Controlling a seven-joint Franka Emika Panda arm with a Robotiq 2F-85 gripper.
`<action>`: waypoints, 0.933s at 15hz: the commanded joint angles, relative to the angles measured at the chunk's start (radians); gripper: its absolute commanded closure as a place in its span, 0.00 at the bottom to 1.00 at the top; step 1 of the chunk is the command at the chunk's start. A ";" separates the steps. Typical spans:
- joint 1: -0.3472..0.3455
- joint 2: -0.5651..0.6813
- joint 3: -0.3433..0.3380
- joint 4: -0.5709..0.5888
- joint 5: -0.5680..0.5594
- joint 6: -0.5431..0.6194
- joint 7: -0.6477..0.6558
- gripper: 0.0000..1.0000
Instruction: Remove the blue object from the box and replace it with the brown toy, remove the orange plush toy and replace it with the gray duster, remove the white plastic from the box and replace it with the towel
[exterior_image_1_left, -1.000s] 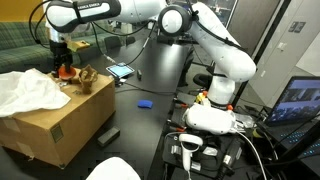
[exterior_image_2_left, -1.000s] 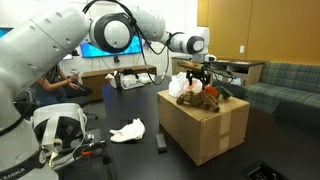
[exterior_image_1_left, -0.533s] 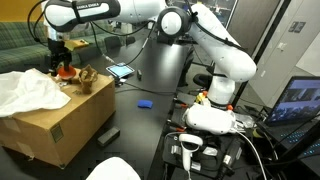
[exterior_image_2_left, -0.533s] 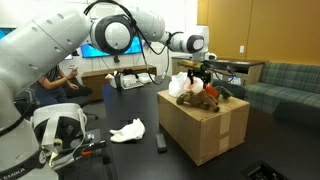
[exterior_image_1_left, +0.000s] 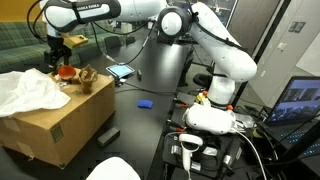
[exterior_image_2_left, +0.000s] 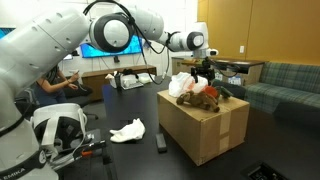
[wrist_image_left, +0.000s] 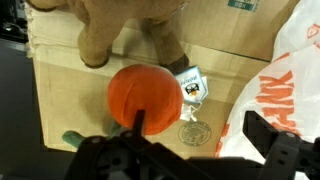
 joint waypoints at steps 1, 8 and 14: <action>0.025 0.038 -0.049 0.057 -0.050 0.005 0.054 0.00; 0.015 0.098 -0.072 0.091 -0.060 -0.017 0.065 0.00; 0.000 0.124 -0.071 0.120 -0.044 -0.023 0.090 0.49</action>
